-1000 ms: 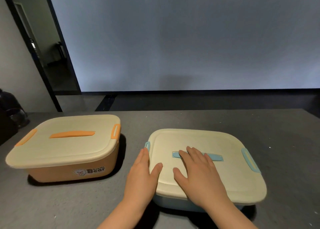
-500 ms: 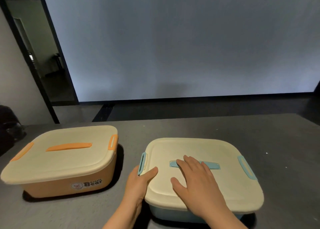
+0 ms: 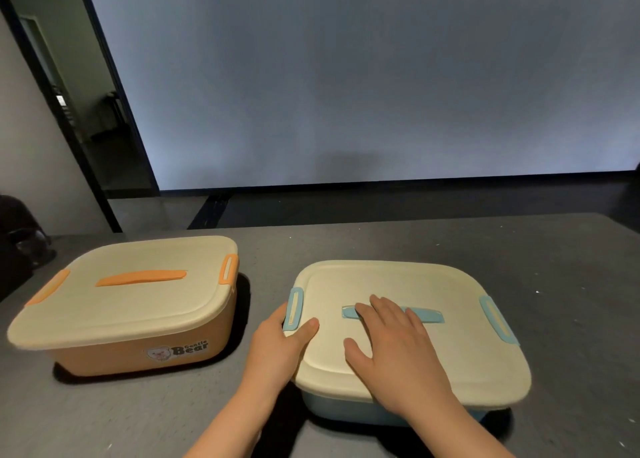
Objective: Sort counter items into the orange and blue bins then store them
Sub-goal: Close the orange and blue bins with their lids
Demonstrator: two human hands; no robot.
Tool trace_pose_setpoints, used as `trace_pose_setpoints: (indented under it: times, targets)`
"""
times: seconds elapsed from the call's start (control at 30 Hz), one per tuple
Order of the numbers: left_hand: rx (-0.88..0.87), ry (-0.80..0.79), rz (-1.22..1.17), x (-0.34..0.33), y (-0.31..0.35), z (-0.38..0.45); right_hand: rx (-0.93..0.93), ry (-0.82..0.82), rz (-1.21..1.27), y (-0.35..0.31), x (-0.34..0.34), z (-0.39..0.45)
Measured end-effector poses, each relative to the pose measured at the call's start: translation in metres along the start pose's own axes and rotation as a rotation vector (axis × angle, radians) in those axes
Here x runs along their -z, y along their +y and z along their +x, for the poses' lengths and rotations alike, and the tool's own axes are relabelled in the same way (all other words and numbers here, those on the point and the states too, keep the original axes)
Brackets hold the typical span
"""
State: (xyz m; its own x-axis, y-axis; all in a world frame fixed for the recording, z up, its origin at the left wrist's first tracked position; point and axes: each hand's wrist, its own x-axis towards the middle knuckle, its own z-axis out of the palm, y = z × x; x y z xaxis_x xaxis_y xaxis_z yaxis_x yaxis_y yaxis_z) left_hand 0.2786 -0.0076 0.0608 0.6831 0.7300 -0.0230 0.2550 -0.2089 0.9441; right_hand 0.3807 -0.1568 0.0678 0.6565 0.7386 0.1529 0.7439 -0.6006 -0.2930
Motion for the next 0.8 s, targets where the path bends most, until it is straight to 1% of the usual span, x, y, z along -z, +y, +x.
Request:
trace_pose_setpoints:
  times: [0.1, 0.17, 0.2, 0.23, 0.3, 0.37, 0.43, 0.53, 0.6, 0.67, 0.8]
  targets:
    - [0.004, -0.017, 0.044, 0.0, -0.002, 0.002, 0.019, 0.0, 0.041, 0.002, 0.001, -0.001]
    - [-0.013, -0.025, 0.133, 0.001, -0.001, 0.003, -0.01, 0.032, 0.172, 0.006, 0.007, -0.001]
    - [-0.021, -0.035, 0.196, -0.001, 0.0, 0.005, -0.041, 0.074, 0.21, 0.013, 0.011, -0.001]
    - [-0.026, -0.048, 0.278, -0.004, 0.001, 0.006, -0.079, 0.127, 0.169, 0.022, 0.014, -0.001]
    - [-0.054, -0.043, 0.507, -0.012, 0.007, 0.008, -0.2, 0.202, -0.054, 0.045, 0.023, -0.005]
    - [-0.096, 0.0, 0.66, -0.021, 0.013, 0.007, -0.345, 0.18, -0.212, 0.067, 0.03, -0.008]
    - [-0.104, 0.027, 0.661, -0.025, 0.015, 0.007, -0.461, 0.128, -0.194, 0.081, 0.034, -0.01]
    - [-0.083, 0.033, 0.603, -0.024, 0.014, 0.011, -0.617, 0.062, 0.025, 0.089, 0.041, -0.009]
    - [-0.068, 0.032, 0.568, -0.023, 0.013, 0.011, -0.676, 0.08, 0.11, 0.089, 0.042, -0.009]
    - [-0.069, 0.018, 0.536, -0.022, 0.014, 0.009, -0.689, 0.107, 0.122, 0.088, 0.044, -0.012]
    - [-0.081, -0.069, 0.475, -0.013, 0.015, 0.011, -0.735, 0.181, 0.228, 0.083, 0.048, -0.036]
